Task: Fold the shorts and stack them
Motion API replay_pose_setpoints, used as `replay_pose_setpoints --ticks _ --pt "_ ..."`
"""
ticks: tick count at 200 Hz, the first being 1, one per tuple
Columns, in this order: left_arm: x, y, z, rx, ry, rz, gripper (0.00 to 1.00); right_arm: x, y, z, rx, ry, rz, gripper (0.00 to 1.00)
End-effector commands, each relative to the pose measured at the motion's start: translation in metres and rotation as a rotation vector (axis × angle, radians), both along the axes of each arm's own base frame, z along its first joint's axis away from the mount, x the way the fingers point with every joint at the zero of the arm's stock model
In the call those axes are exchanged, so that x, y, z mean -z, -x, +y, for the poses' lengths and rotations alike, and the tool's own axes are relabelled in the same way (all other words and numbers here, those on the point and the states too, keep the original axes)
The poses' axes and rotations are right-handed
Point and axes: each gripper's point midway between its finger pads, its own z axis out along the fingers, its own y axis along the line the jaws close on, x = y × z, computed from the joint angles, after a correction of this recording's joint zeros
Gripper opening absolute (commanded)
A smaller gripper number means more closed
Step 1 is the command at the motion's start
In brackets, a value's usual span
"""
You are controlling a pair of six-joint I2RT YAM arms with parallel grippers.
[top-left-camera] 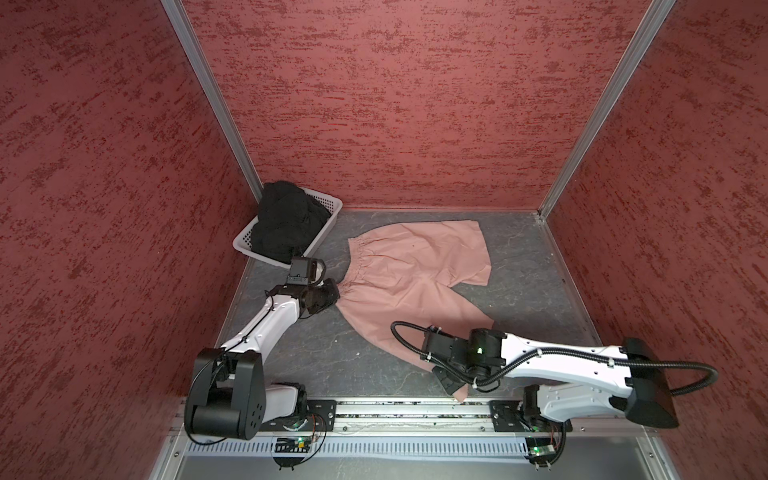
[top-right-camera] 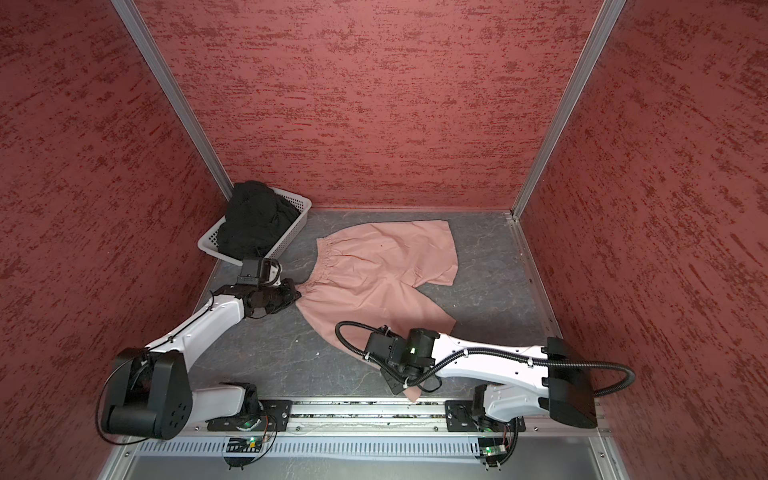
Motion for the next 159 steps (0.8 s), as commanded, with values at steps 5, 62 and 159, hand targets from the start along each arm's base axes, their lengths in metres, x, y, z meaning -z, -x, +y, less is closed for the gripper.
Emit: replay_pose_setpoints --ticks 5,62,159 --pt "-0.015 0.023 0.006 0.009 -0.06 0.046 0.0 -0.027 0.005 0.003 -0.085 -0.004 0.03 0.0" --pt "-0.067 0.046 0.028 -0.033 -0.135 -0.008 0.0 -0.094 -0.023 -0.021 -0.046 0.034 -0.124 0.0" --pt "-0.088 0.032 0.056 -0.028 -0.231 -0.028 0.0 -0.076 -0.055 -0.058 -0.123 0.289 -0.256 0.0"
